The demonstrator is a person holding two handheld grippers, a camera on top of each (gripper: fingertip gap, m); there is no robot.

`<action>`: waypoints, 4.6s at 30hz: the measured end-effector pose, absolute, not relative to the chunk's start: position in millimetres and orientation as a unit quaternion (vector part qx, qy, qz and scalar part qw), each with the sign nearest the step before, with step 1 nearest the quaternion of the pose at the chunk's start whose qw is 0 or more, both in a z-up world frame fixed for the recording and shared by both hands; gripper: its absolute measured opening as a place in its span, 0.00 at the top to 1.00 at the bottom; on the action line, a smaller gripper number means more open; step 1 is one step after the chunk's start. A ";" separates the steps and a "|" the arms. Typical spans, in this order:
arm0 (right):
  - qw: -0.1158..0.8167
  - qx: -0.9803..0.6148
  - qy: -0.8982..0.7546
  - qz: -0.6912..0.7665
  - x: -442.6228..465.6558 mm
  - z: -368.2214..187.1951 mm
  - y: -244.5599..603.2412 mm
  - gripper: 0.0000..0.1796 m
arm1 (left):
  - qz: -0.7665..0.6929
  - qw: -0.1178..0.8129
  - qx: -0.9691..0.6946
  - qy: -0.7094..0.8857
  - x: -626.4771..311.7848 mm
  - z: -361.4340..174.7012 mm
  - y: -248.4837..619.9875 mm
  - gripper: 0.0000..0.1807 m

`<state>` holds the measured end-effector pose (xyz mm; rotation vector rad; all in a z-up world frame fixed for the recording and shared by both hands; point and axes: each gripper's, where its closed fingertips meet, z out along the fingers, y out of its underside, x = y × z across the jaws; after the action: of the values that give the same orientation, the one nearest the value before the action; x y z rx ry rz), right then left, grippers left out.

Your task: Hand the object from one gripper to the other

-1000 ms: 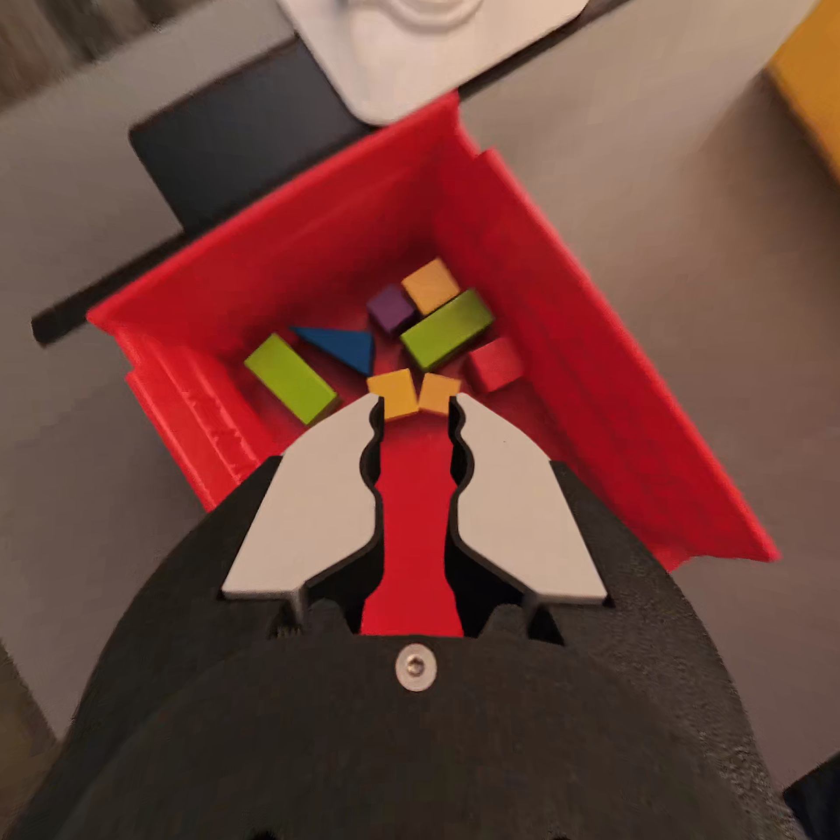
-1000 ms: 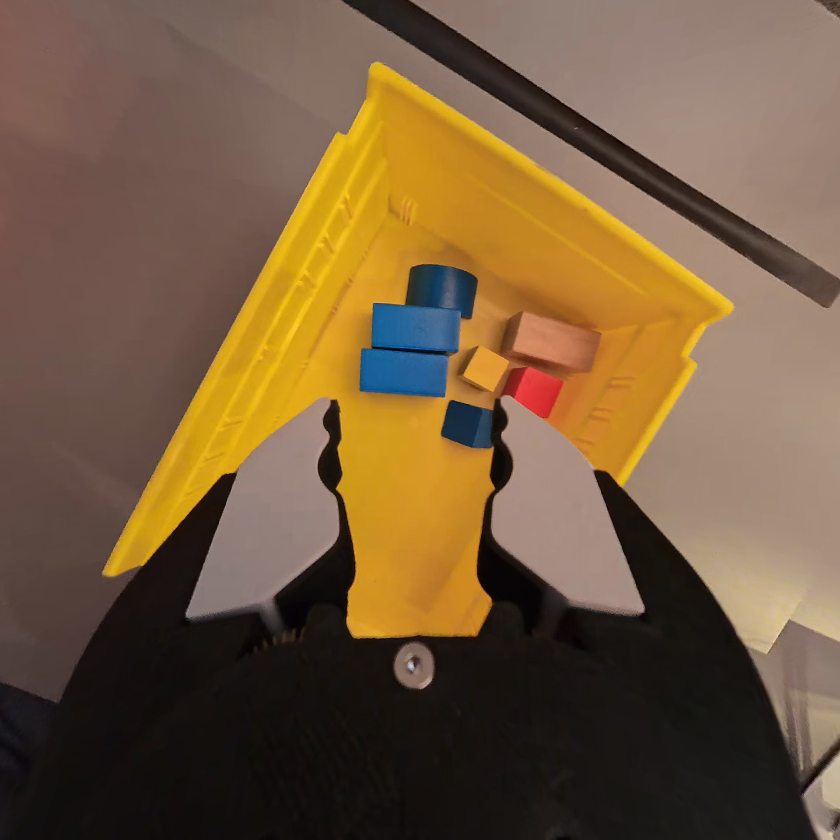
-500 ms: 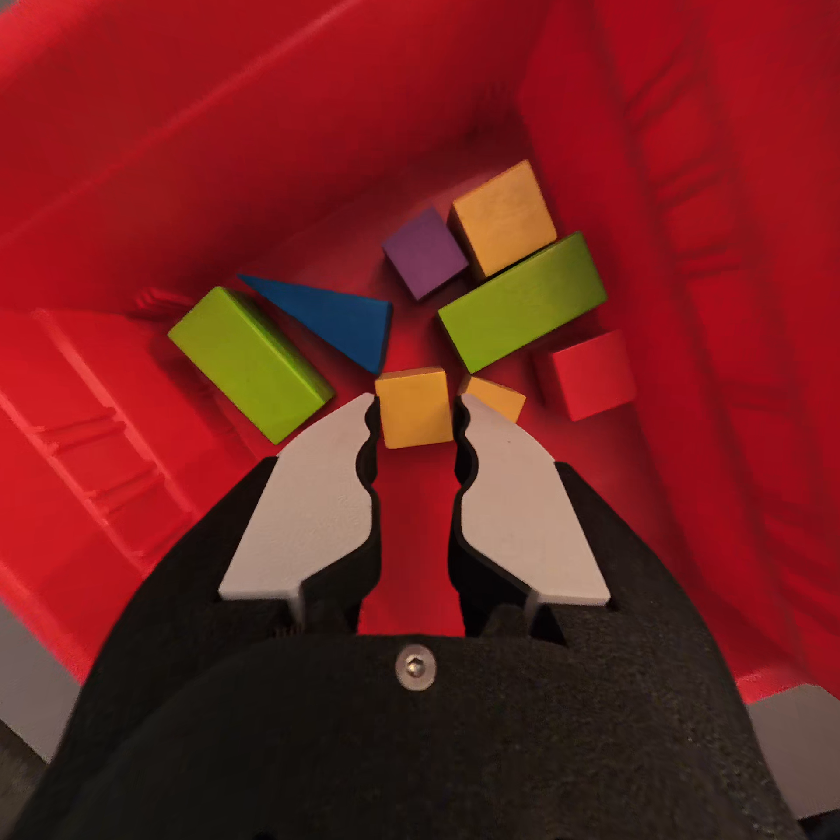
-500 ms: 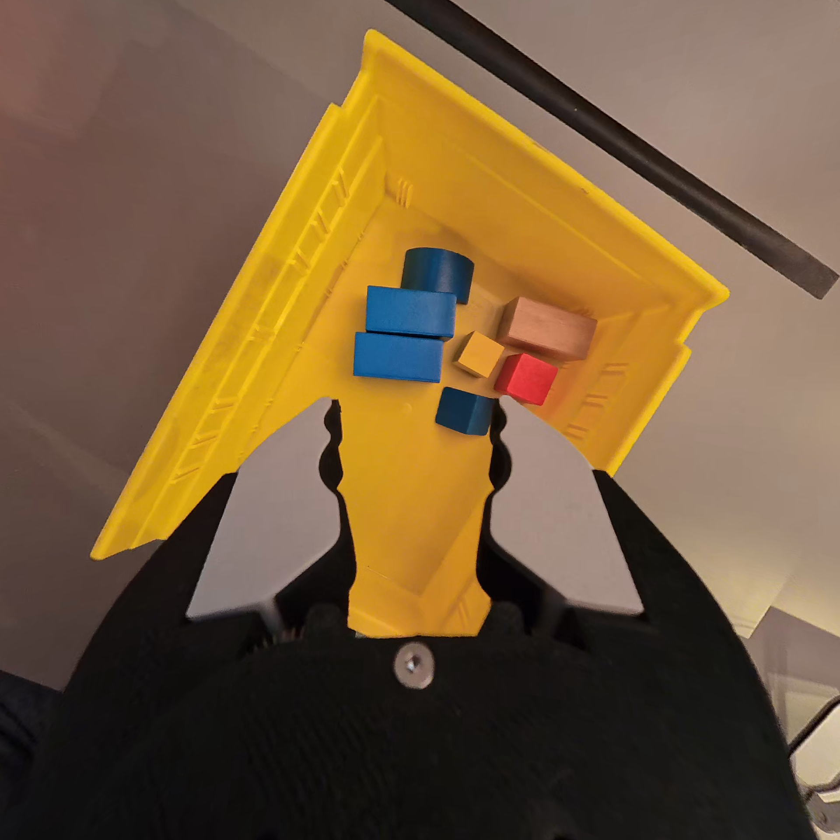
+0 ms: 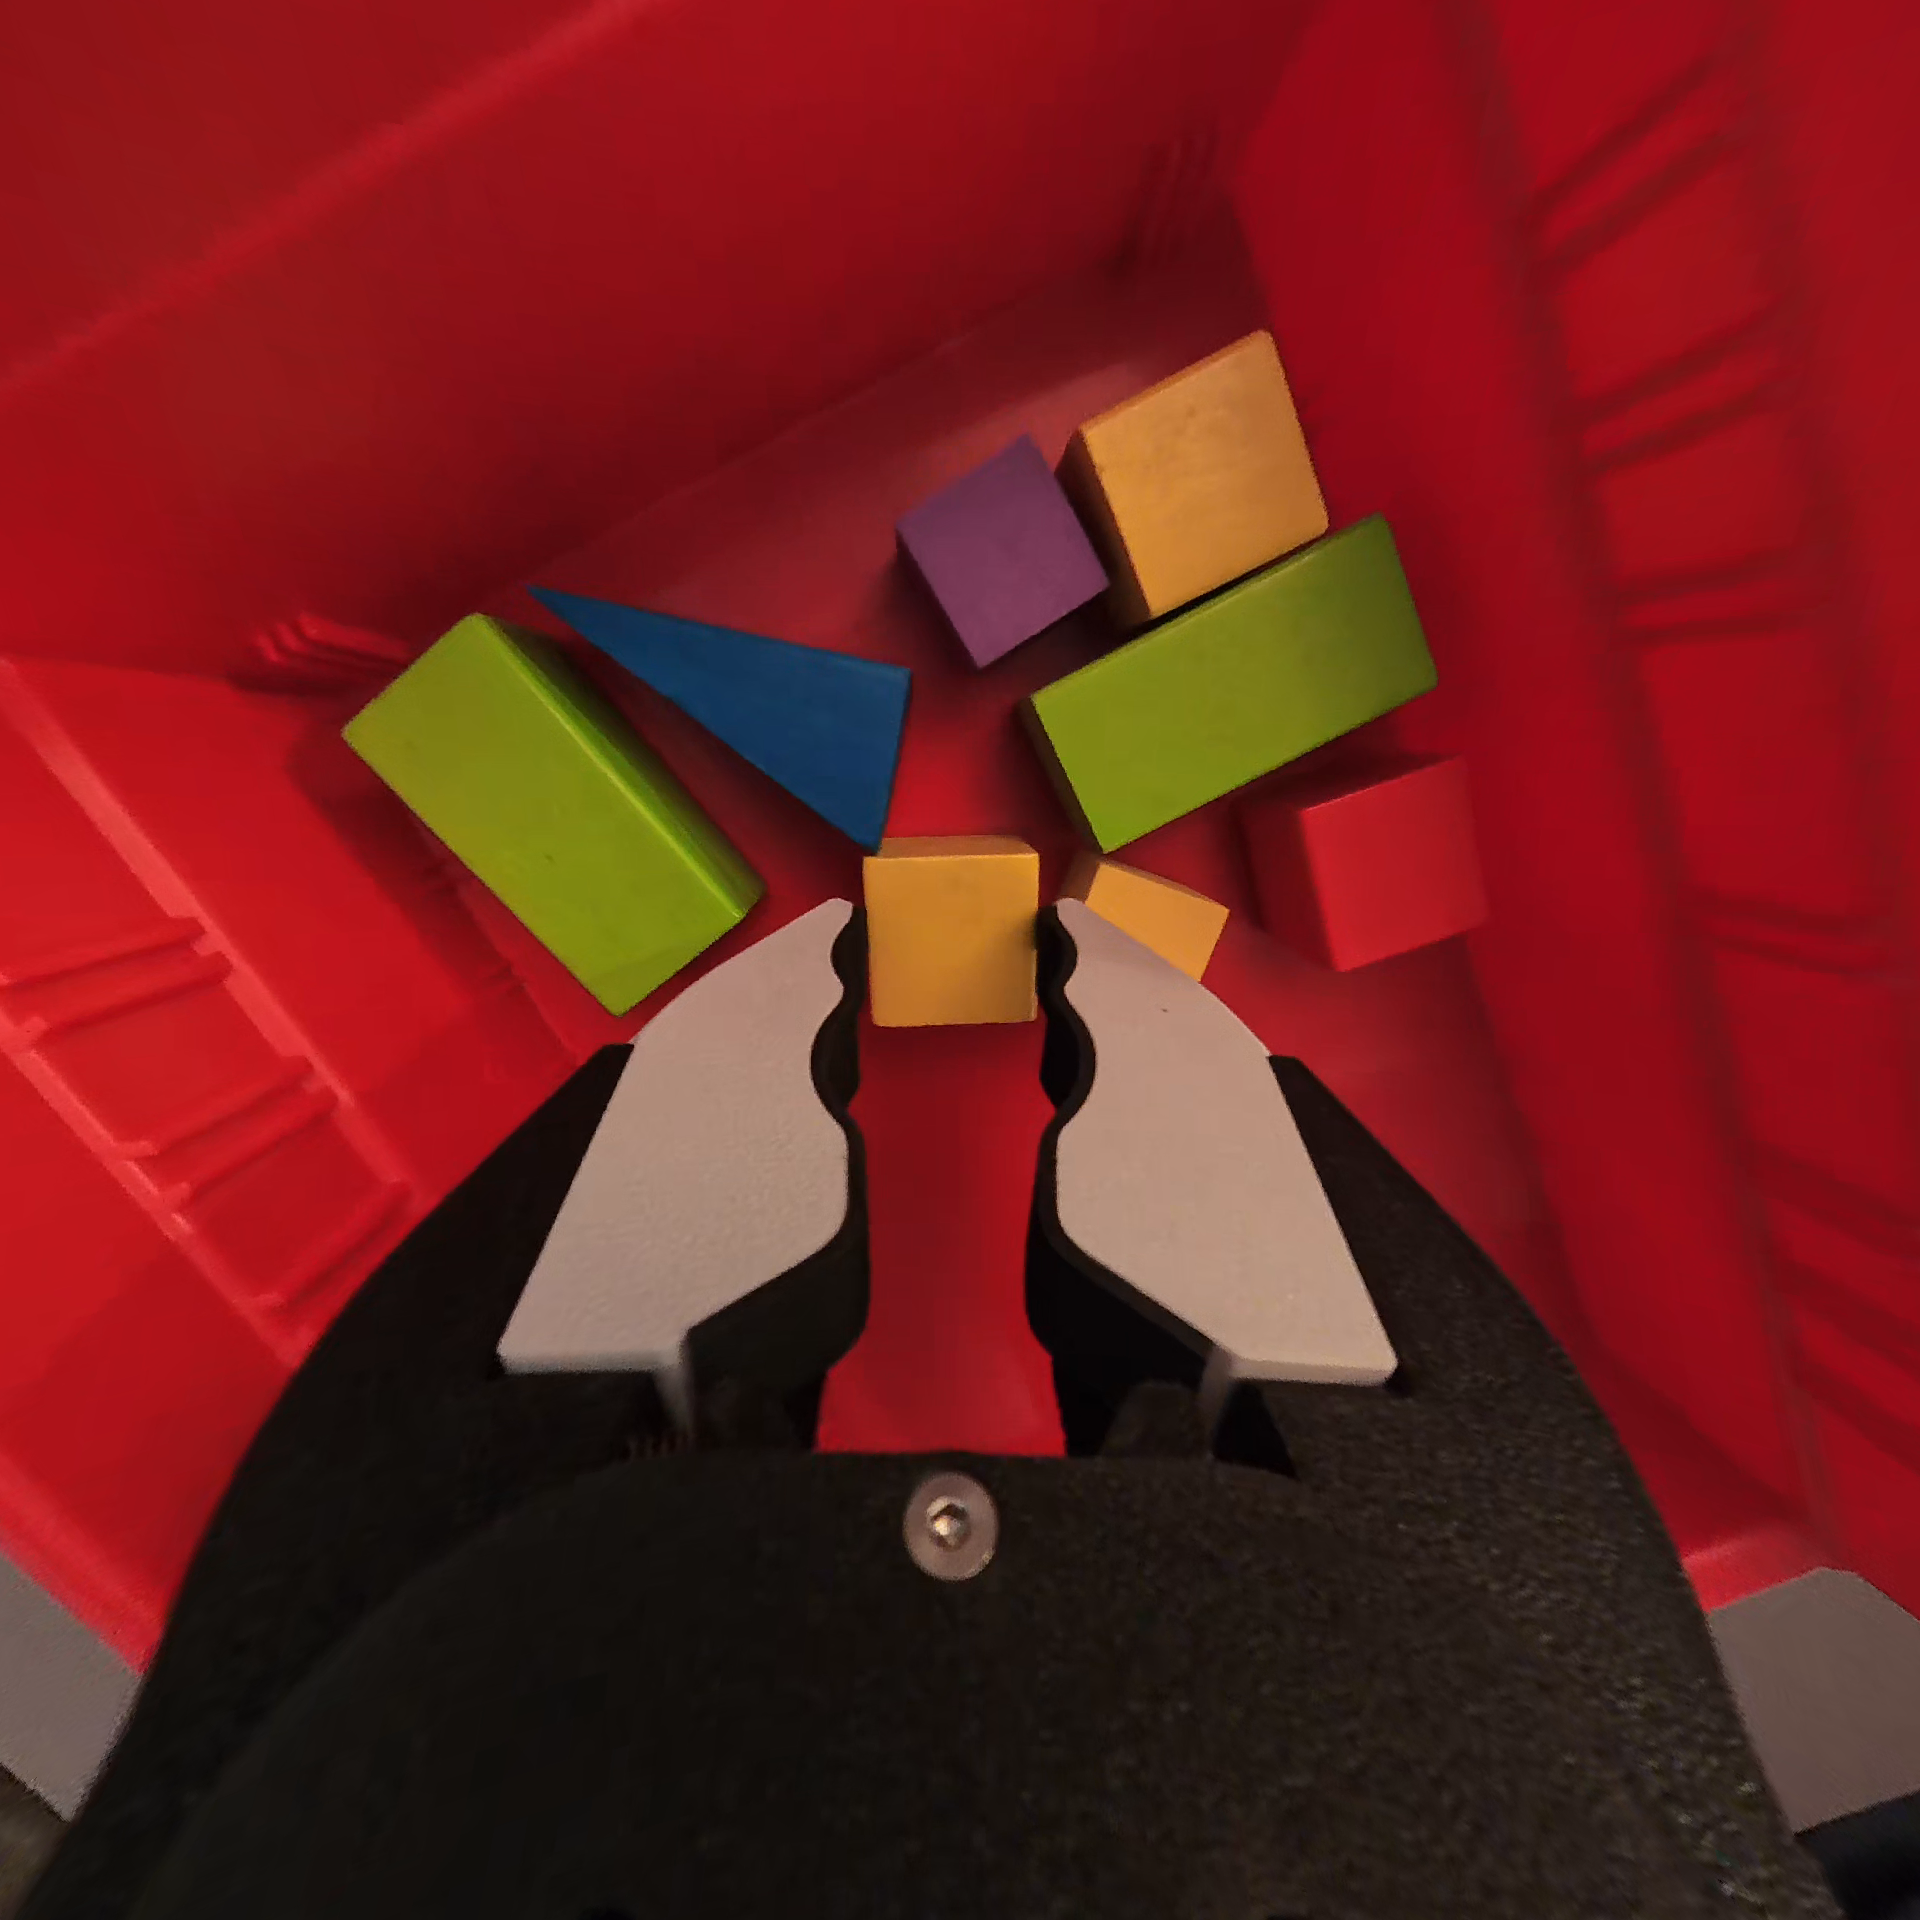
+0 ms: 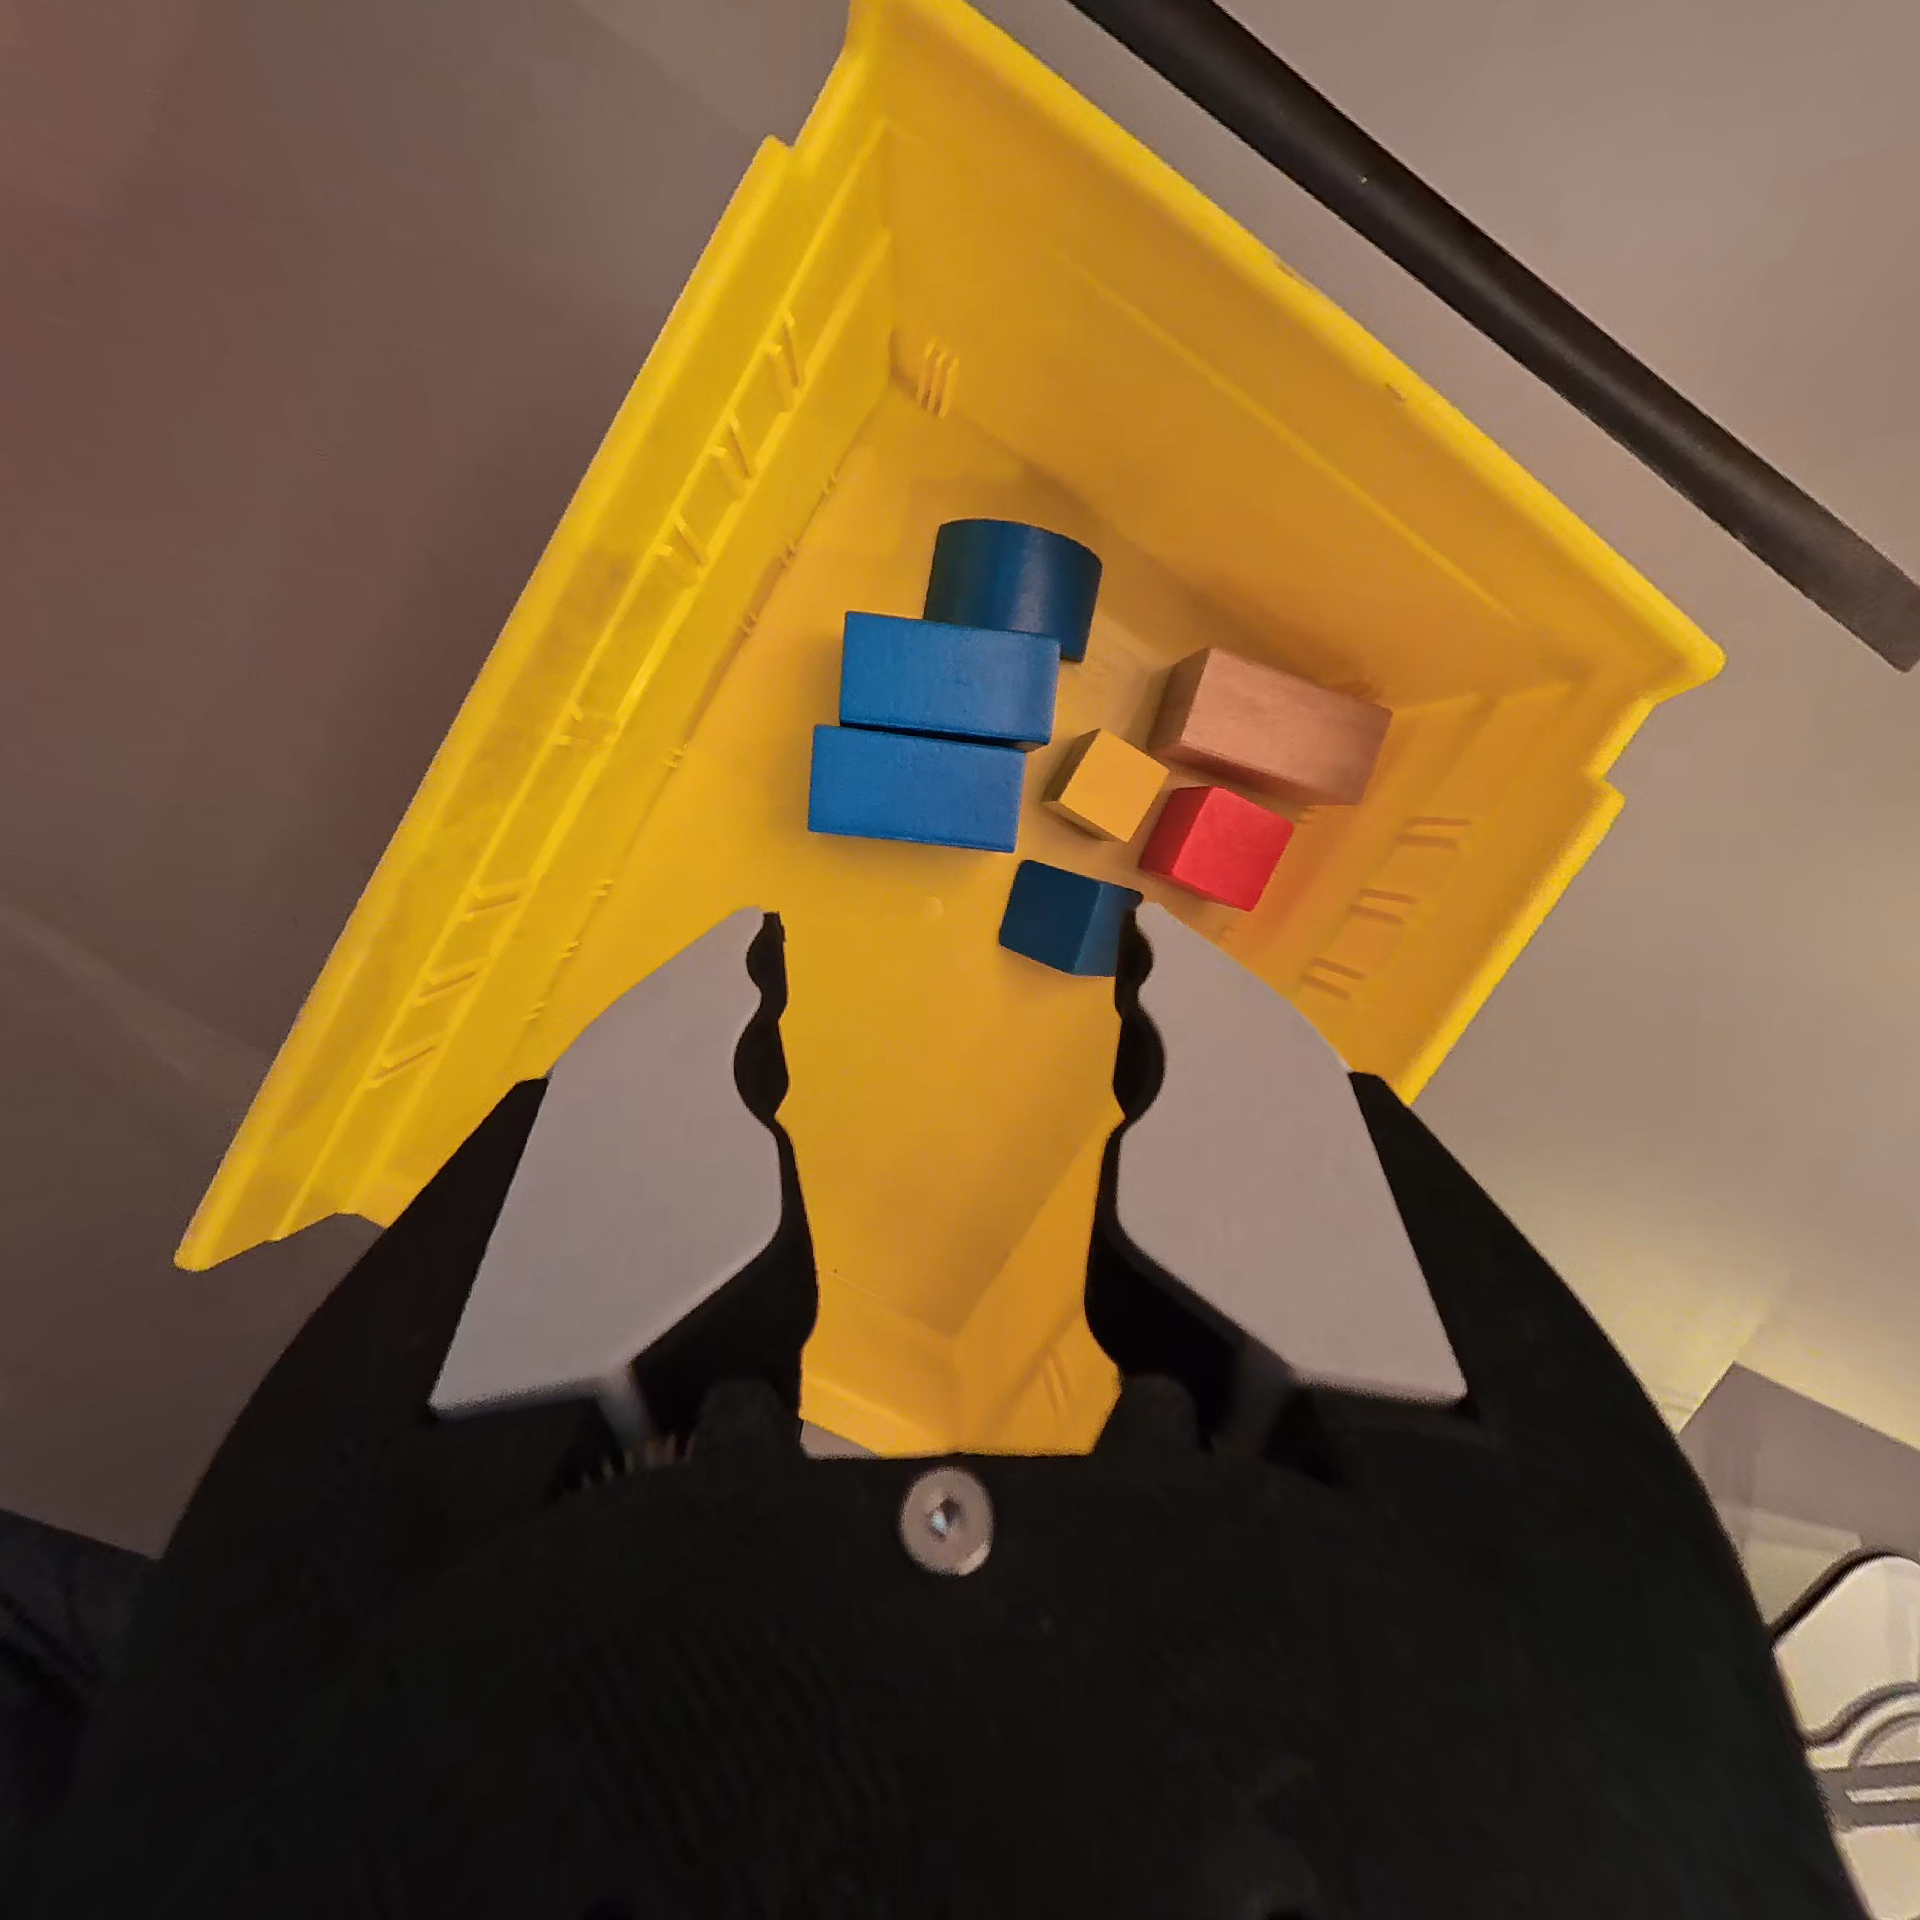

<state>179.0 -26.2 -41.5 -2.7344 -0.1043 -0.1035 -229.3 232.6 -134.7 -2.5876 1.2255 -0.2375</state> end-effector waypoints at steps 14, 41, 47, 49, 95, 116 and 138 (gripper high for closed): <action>0.175 -0.982 -0.052 -0.047 174.4 -49.6 -26.9 0.67 | -0.067 0.117 -0.891 0.433 -239.4 -135.7 230.3 0.83; 0.737 -0.542 -0.404 -0.024 -104.5 90.0 31.5 0.61 | -0.653 0.137 -0.536 0.517 -105.5 98.6 27.1 0.83; 0.760 -0.494 -0.409 -0.103 -100.0 96.8 23.9 0.77 | -0.669 0.110 -0.517 0.522 -98.1 100.0 11.2 0.83; 0.760 -0.481 -0.420 -0.121 -104.0 96.2 20.7 0.81 | -0.674 0.105 -0.513 0.521 -98.0 100.7 9.7 0.83; -0.034 -0.977 -0.211 0.008 172.9 -149.8 -49.7 0.79 | -0.156 0.296 -0.756 0.563 -199.3 3.3 152.3 0.82; 0.133 -0.959 -0.227 -0.107 168.2 -54.0 -50.3 0.72 | -0.027 0.099 -0.869 0.485 -219.7 -134.7 205.2 0.77; 0.509 -0.741 -0.413 -0.149 31.1 72.1 15.2 0.71 | -0.433 0.260 -0.713 0.487 -160.0 32.0 143.0 0.85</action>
<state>31.1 15.2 72.1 -1.7850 -0.9945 -0.3585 -160.0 143.0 32.0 -1.9302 1.3185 -1.1739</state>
